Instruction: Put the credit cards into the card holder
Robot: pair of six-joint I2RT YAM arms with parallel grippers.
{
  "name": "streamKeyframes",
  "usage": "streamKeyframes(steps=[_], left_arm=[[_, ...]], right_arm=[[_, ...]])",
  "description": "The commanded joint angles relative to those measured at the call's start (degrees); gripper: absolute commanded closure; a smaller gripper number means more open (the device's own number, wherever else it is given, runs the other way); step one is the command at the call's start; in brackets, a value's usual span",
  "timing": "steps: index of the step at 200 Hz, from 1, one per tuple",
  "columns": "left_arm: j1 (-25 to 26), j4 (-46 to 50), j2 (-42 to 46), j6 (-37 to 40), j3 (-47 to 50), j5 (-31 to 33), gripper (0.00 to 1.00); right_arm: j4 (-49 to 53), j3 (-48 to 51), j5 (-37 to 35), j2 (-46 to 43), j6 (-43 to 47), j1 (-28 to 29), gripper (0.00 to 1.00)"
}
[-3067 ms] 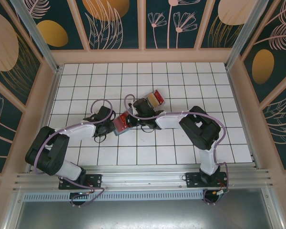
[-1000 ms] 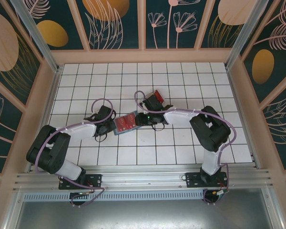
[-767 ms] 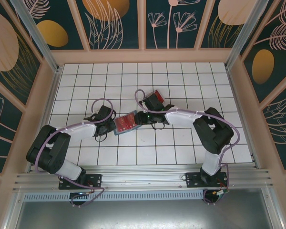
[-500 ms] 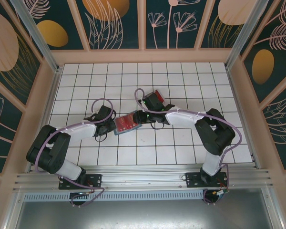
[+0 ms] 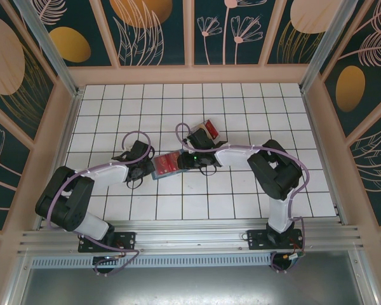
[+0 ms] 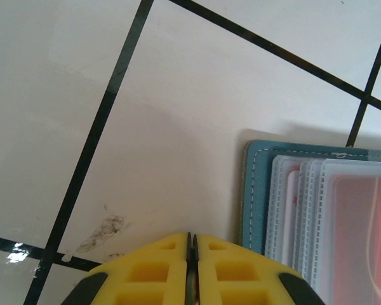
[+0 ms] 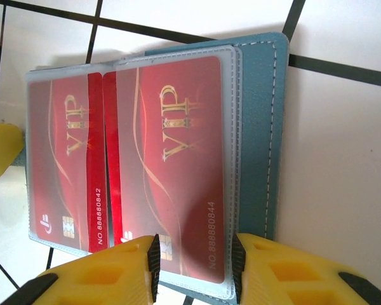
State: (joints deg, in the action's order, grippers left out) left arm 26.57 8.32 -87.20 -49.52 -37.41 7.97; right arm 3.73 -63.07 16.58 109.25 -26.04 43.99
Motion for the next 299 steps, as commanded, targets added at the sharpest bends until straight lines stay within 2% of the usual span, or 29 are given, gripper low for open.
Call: streamKeyframes(steps=[1, 117, 190, 240, 299], left_arm=[[-0.02, -2.15, -3.77, 0.34, 1.30, -4.17, 0.90], [-0.02, -1.91, -3.18, 0.33, 1.14, -4.26, 0.89], [-0.03, 3.50, 3.34, 0.36, -2.85, -4.13, 0.71], [-0.02, 7.78, 7.99, -0.14, -5.89, -3.70, 0.71], [-0.02, 8.50, 12.21, -1.77, -8.47, -5.66, 0.72]], right_arm=[[-1.52, -1.88, 1.41, 0.11, -1.01, 0.31, 0.63], [-6.59, -1.56, 8.44, 0.37, -4.76, -0.64, 0.63], [-9.88, -0.13, 12.41, 0.62, -7.09, -2.23, 0.63], [-11.70, 0.48, 14.79, 0.60, -8.49, -2.76, 0.63], [-14.30, 1.88, 17.05, 0.55, -10.23, -3.64, 0.63]])
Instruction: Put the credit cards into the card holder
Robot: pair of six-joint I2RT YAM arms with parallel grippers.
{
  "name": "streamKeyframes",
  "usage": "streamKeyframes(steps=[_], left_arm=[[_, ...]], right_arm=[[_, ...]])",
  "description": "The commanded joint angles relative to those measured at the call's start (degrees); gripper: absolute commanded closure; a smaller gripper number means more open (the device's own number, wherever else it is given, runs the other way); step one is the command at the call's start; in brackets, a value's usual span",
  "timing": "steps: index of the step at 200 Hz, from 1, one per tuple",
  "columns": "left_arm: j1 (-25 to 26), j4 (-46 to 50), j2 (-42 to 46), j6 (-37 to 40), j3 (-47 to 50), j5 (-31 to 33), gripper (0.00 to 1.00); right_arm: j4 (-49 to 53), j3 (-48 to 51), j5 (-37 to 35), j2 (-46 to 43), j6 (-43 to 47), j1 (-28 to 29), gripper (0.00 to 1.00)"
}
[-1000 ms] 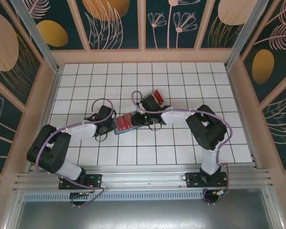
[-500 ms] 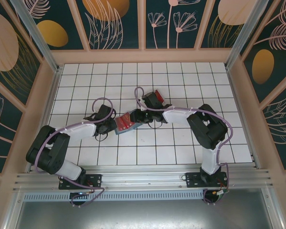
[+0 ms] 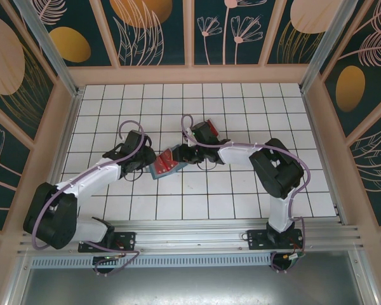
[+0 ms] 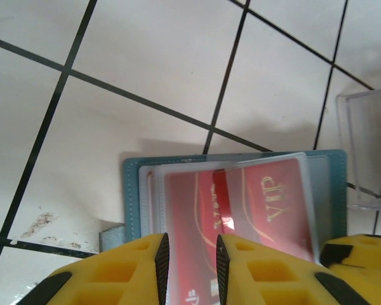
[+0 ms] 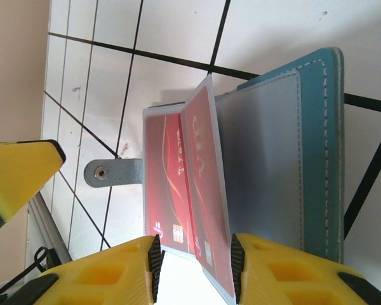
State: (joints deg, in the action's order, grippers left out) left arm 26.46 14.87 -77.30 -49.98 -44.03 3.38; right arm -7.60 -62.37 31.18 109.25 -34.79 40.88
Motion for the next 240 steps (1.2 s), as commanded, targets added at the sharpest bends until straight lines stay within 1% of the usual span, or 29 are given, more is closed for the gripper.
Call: streamKeyframes(steps=[1, 13, 24, 38, 47, 109, 173, 240], left_arm=[[0.09, 1.88, 2.36, -1.38, -1.80, -1.08, 0.72], [0.09, 0.66, 2.51, -2.06, -1.35, -2.12, 0.75], [0.08, -2.06, 1.92, -3.11, -0.06, -4.43, 0.78], [0.17, -5.51, 0.32, -4.14, 1.54, -7.60, 0.88], [0.17, -6.61, -0.78, -4.51, 2.08, -8.48, 0.92], [0.52, -10.65, -5.11, -4.94, 2.85, -9.25, 0.99], [0.76, -15.38, -11.22, -5.43, 3.75, -10.61, 1.00], [1.05, -16.81, -12.31, -5.75, 3.52, -11.26, 1.00]], right_arm=[[-3.01, 1.19, 2.47, 0.58, -1.50, -0.54, 0.63], [-3.54, 1.44, 2.82, 0.61, -1.81, -0.58, 0.63], [-4.13, 1.55, 3.27, 0.55, -2.17, -0.62, 0.63], [-4.57, 1.62, 3.60, 0.74, -2.41, -0.71, 0.63], [-4.84, 1.73, 3.78, 0.70, -2.55, -0.72, 0.63], [-6.44, 2.40, 5.41, 0.60, -3.61, -0.72, 0.63], [-7.17, 2.50, 6.69, 0.11, -3.97, -0.72, 0.63], [-8.81, 0.77, 9.74, 1.03, -5.18, 0.48, 0.63]])
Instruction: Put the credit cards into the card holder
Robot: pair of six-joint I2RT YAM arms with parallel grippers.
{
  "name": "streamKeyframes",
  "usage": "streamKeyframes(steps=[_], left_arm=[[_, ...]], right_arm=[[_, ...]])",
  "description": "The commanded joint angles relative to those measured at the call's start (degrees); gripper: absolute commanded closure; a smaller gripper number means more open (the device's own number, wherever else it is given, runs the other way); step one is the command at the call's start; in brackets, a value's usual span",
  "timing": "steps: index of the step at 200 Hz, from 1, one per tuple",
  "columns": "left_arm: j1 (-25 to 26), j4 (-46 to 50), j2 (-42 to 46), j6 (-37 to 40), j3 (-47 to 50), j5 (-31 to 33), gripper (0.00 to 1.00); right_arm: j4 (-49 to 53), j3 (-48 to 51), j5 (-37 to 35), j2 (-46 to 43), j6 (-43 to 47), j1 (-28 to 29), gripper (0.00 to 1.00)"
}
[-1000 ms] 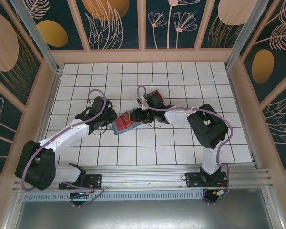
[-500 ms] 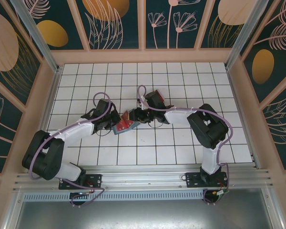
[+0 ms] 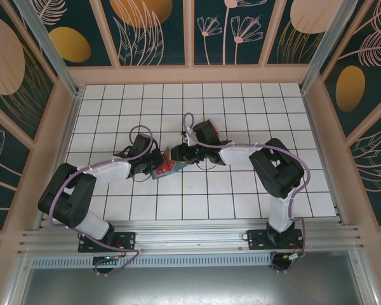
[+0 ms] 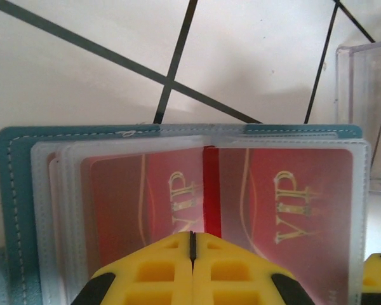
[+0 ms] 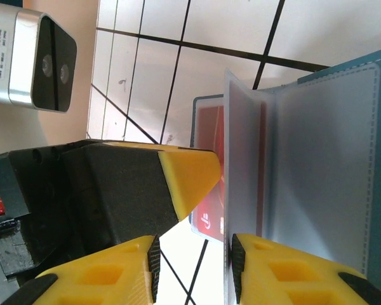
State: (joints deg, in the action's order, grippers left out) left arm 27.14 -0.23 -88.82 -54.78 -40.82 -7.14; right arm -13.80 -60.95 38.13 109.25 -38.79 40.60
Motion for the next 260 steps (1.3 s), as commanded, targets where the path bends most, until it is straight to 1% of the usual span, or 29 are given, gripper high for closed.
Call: streamKeyframes(steps=[1, 57, 88, 113, 131, 167, 197, 219, 229, 245, 260], left_arm=[[0.37, -1.70, -0.77, -0.94, 0.30, -0.72, 1.00], [0.37, 1.97, 1.36, 0.07, 0.13, 1.84, 1.00], [0.03, 5.77, 5.72, -0.21, 1.21, 5.46, 1.00], [-0.83, 7.28, 10.19, -0.76, 2.83, 6.19, 1.00], [-1.28, 9.47, 13.07, -0.51, 2.98, 7.87, 1.00], [-2.59, 12.15, 16.93, -0.25, 3.92, 9.93, 1.00], [-2.64, 12.53, 17.29, 0.70, 3.22, 10.12, 1.00], [-2.66, 11.72, 15.75, 2.23, 1.06, 8.84, 1.00], [-2.64, 11.32, 14.52, 3.02, -0.23, 8.18, 0.97], [-2.62, 10.94, 11.68, 4.20, -2.74, 6.60, 0.90], [-2.61, 9.57, 8.97, 4.59, -4.65, 4.38, 0.88]], right_arm=[[-2.62, -0.70, 2.81, 1.04, -1.19, 0.78, 0.63], [-2.65, -2.34, 3.26, 2.77, -1.82, 2.44, 0.63], [-2.41, -3.36, 3.09, 3.44, -1.94, 3.39, 0.63], [-1.69, -4.71, 2.85, 4.18, -1.71, 4.00, 0.63], [-1.25, -5.68, 2.83, 5.34, -1.62, 4.44, 0.63], [-0.21, -6.77, 2.76, 6.30, -1.08, 4.66, 0.63], [4.16, -7.21, -0.20, 2.46, 2.03, 2.97, 0.63], [9.35, -7.71, -3.83, -1.35, 6.00, 0.83, 0.63], [12.06, -7.95, -6.30, -2.95, 8.16, -0.25, 0.63], [15.42, -7.78, -10.37, -5.68, 11.20, -2.01, 0.62], [17.51, -7.00, -13.42, -8.00, 13.36, -4.01, 0.62]])
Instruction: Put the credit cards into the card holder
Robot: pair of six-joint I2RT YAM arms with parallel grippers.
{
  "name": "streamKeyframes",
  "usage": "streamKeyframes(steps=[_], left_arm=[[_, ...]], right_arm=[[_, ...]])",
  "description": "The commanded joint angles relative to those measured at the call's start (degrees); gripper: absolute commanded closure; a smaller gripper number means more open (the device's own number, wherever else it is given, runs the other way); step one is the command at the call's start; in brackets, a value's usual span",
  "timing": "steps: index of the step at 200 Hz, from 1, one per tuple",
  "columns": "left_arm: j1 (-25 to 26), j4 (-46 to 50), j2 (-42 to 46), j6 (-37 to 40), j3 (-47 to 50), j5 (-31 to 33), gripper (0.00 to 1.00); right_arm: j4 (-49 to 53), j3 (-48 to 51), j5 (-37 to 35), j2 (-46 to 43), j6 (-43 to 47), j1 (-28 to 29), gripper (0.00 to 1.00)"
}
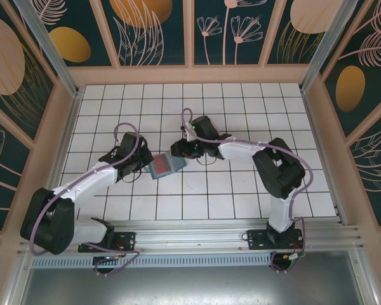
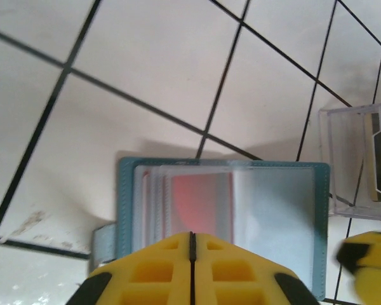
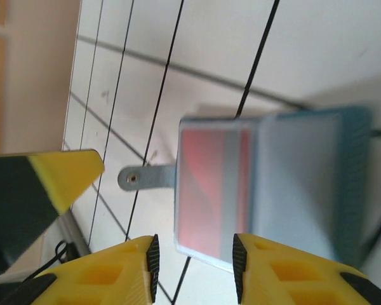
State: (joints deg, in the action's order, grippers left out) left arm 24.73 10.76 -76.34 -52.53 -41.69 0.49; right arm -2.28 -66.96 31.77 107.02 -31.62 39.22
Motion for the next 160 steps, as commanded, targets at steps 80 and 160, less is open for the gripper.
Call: streamKeyframes(steps=[80, 160], left_arm=[[2.97, -6.90, -19.08, 1.71, -17.97, -9.35, 0.69], [6.38, -4.04, -36.34, 2.68, -34.96, -13.04, 0.65]], right_arm=[[14.84, -0.73, -21.51, -12.87, 14.21, -14.94, 0.59], [20.15, -7.68, -21.56, -5.82, 19.68, -18.20, 0.55]])
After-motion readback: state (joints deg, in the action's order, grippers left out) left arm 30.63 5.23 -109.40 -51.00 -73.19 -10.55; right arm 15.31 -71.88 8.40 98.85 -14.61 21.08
